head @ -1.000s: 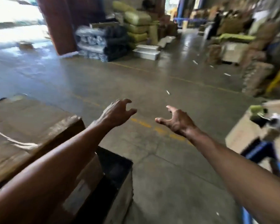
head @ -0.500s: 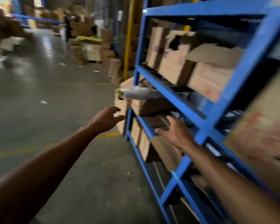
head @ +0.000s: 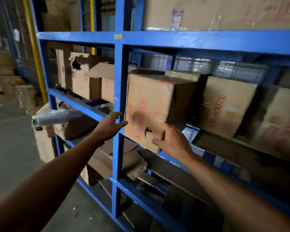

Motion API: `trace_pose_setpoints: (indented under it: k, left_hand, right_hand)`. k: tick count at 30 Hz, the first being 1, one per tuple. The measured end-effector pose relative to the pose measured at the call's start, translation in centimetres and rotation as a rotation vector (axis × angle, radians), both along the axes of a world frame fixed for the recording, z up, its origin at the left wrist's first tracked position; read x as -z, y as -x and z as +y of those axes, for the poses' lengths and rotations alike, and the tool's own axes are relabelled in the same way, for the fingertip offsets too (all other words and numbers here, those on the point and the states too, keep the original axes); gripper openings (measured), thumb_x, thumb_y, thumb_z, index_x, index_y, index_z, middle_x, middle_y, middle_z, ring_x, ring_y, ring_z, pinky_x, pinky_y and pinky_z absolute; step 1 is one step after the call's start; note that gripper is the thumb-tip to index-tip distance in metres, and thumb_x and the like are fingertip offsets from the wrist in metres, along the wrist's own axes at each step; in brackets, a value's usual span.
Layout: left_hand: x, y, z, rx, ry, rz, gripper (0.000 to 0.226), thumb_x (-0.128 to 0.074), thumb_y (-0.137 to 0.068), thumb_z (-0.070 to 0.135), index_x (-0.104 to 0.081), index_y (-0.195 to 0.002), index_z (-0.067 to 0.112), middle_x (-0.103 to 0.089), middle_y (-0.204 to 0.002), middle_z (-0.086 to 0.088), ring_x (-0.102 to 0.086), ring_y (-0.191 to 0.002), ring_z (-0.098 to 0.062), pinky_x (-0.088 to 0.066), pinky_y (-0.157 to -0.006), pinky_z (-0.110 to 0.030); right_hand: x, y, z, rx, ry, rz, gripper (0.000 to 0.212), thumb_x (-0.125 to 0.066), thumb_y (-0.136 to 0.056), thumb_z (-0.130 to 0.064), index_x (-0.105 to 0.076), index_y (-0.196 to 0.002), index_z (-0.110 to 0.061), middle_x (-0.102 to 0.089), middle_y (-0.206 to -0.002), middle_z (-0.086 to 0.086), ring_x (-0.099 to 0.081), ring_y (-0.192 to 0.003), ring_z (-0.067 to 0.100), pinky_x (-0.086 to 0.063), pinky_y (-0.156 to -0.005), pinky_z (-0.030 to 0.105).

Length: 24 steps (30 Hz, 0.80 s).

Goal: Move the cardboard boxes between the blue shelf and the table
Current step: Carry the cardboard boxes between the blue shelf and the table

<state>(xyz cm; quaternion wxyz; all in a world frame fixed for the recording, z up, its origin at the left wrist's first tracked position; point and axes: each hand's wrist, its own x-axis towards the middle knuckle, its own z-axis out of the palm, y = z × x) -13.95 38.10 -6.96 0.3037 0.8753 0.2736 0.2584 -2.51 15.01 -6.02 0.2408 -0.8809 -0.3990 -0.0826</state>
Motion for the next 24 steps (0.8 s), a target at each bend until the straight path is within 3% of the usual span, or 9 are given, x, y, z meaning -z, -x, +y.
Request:
trace_pose_setpoints:
  k: [3, 9, 13, 16, 19, 22, 24]
  left_hand:
    - [-2.2, -1.8, -0.7, 0.005, -0.054, -0.018, 0.073, -0.063, -0.09, 0.049, -0.037, -0.149, 0.015, -0.046, -0.149, -0.013, -0.046, -0.133, -0.03, -0.043, -0.103, -0.043]
    - [-5.7, -4.4, 1.2, 0.061, -0.007, -0.144, 0.085, -0.067, -0.09, 0.041, -0.02, -0.155, 0.015, -0.037, -0.154, -0.013, -0.042, -0.136, -0.032, -0.042, -0.103, -0.044]
    - [-7.5, -6.0, 3.7, 0.233, 0.073, -0.251, 0.078, -0.073, -0.086, 0.036, -0.031, -0.149, 0.019, -0.05, -0.126, 0.006, -0.053, -0.118, -0.019, -0.047, -0.095, -0.039]
    - [-8.4, -6.9, 5.5, 0.354, 0.123, -0.27, 0.084, -0.076, -0.083, 0.034, -0.026, -0.151, 0.026, -0.048, -0.128, 0.009, -0.054, -0.114, -0.016, -0.051, -0.094, -0.04]
    - [-9.2, -8.0, 6.9, 0.42, 0.122, -0.293, 0.074, -0.079, -0.08, 0.032, -0.038, -0.142, 0.026, -0.057, -0.127, 0.003, -0.059, -0.113, -0.018, -0.054, -0.094, -0.046]
    - [-9.7, -8.4, 7.4, 0.464, 0.129, -0.332, 0.073, -0.081, -0.078, 0.026, -0.04, -0.139, 0.022, -0.056, -0.12, 0.007, -0.058, -0.109, -0.016, -0.056, -0.088, -0.036]
    - [-9.3, -8.1, 7.7, 0.478, 0.122, -0.356, 0.081, -0.082, -0.077, 0.028, -0.037, -0.144, 0.022, -0.056, -0.126, 0.006, -0.056, -0.114, -0.017, -0.054, -0.087, -0.031]
  right_hand:
    - [-1.4, -0.8, -1.0, 0.078, -0.034, 0.003, 0.084, -0.073, -0.079, -0.051, -0.037, -0.146, -0.015, -0.052, -0.139, 0.008, -0.048, -0.129, 0.026, -0.044, -0.099, 0.037]
    - [-4.3, -2.3, 0.9, 0.176, -0.172, 0.046, 0.099, -0.075, -0.08, -0.049, -0.019, -0.155, -0.016, -0.041, -0.151, 0.01, -0.043, -0.136, 0.028, -0.042, -0.105, 0.041]
    - [-6.2, -2.8, 3.8, 0.227, -0.278, 0.036, 0.091, -0.075, -0.079, -0.043, -0.026, -0.151, -0.018, -0.052, -0.139, 0.01, -0.054, -0.125, 0.029, -0.05, -0.096, 0.041]
    - [-7.5, -3.4, 5.4, 0.273, -0.356, 0.029, 0.096, -0.078, -0.075, -0.043, -0.024, -0.151, -0.022, -0.058, -0.134, 0.007, -0.059, -0.12, 0.028, -0.053, -0.093, 0.043]
    - [-8.5, -3.9, 5.8, 0.3, -0.399, 0.01, 0.108, -0.081, -0.069, -0.045, -0.017, -0.154, -0.028, -0.057, -0.138, 0.004, -0.056, -0.125, 0.027, -0.051, -0.098, 0.045]
    - [-9.3, -3.6, 6.0, 0.33, -0.385, 0.021, 0.109, -0.083, -0.074, -0.036, -0.015, -0.157, -0.022, -0.047, -0.15, 0.005, -0.046, -0.135, 0.026, -0.043, -0.108, 0.04]
    - [-9.4, -3.3, 6.3, 0.346, -0.397, 0.018, 0.104, -0.083, -0.076, -0.034, -0.019, -0.156, -0.018, -0.045, -0.151, 0.006, -0.044, -0.137, 0.025, -0.041, -0.11, 0.04]
